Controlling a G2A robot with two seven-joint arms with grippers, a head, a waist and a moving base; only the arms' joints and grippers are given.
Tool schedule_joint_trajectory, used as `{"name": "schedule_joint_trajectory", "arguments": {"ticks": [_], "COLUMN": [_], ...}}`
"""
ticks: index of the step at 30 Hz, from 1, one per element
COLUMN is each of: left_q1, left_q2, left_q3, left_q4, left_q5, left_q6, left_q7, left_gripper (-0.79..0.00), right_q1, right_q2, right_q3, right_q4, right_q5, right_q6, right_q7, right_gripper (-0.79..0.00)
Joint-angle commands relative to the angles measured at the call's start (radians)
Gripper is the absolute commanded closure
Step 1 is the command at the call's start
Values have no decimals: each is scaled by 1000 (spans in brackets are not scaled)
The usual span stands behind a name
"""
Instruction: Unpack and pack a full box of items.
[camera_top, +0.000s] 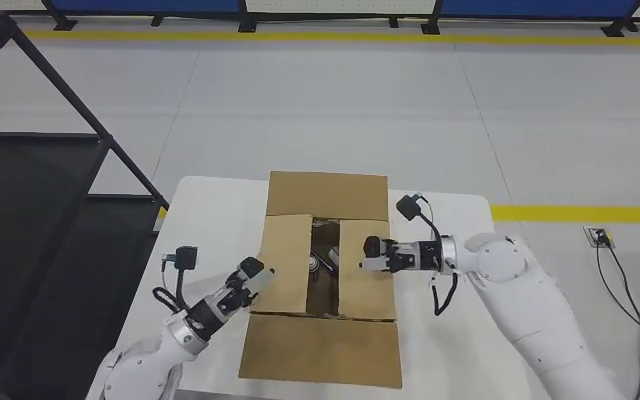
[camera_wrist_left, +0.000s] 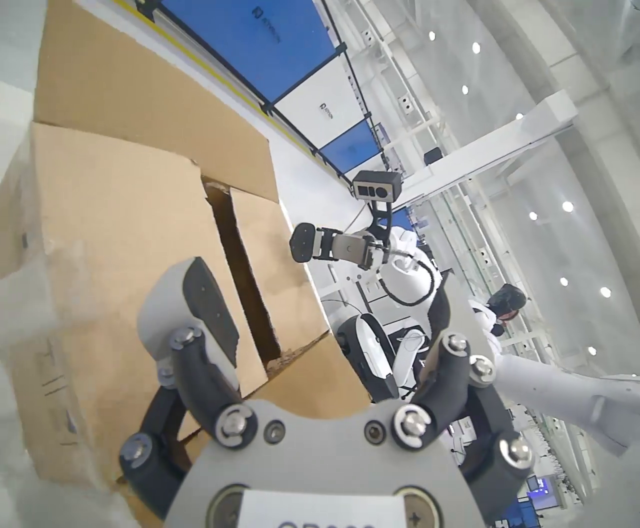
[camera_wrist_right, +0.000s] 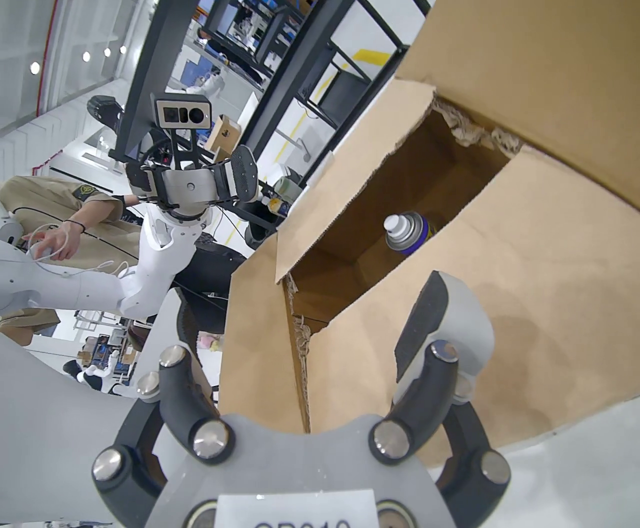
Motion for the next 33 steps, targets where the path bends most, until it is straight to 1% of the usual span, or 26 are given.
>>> {"name": "schedule_joint_trajectory", "arguments": {"ticks": [1, 4, 6, 7, 8, 9, 12, 14, 15, 18, 33], "left_q1": [53, 159, 224, 244, 277, 300, 338, 348, 350, 352, 352], "left_q2": [8, 21, 28, 31, 36, 39, 47, 51, 52, 52, 52], "left_q3": [-72, -188, -247, -265, -298, -313, -325, -317, -312, -294, -294], "left_q4": [-26, -53, -51, -47, -37, -23, 15, 25, 30, 22, 22], "left_q5": [-43, -120, -167, -178, -176, -180, -208, -223, -232, -241, -241], "left_q6": [-20, -67, -88, -92, -108, -116, -121, -127, -128, -119, -119], "left_q7": [-35, -134, -204, -230, -284, -321, -413, -453, -455, -433, -433], "left_gripper": [-785, -785, -785, -785, -785, -785, -785, -785, -785, -785, -785], "right_q1": [-9, -23, -31, -33, -35, -35, -22, -7, -3, 16, 16], "right_q2": [9, 25, 35, 39, 45, 50, 59, 58, 56, 55, 55], "right_q3": [17, 38, 48, 52, 59, 64, 83, 86, 79, 75, 75], "right_q4": [-23, -64, -86, -91, -98, -97, -64, -39, -35, -7, -7], "right_q5": [17, 38, 43, 45, 50, 51, 30, -7, -8, -11, -11], "right_q6": [-11, -30, -43, -46, -52, -55, -64, -50, -49, -51, -51], "right_q7": [-11, -30, -43, -46, -52, -55, -73, -112, -120, -119, -119], "right_gripper": [-785, -785, -785, -785, -785, -785, -785, -785, -785, -785, -785]}}
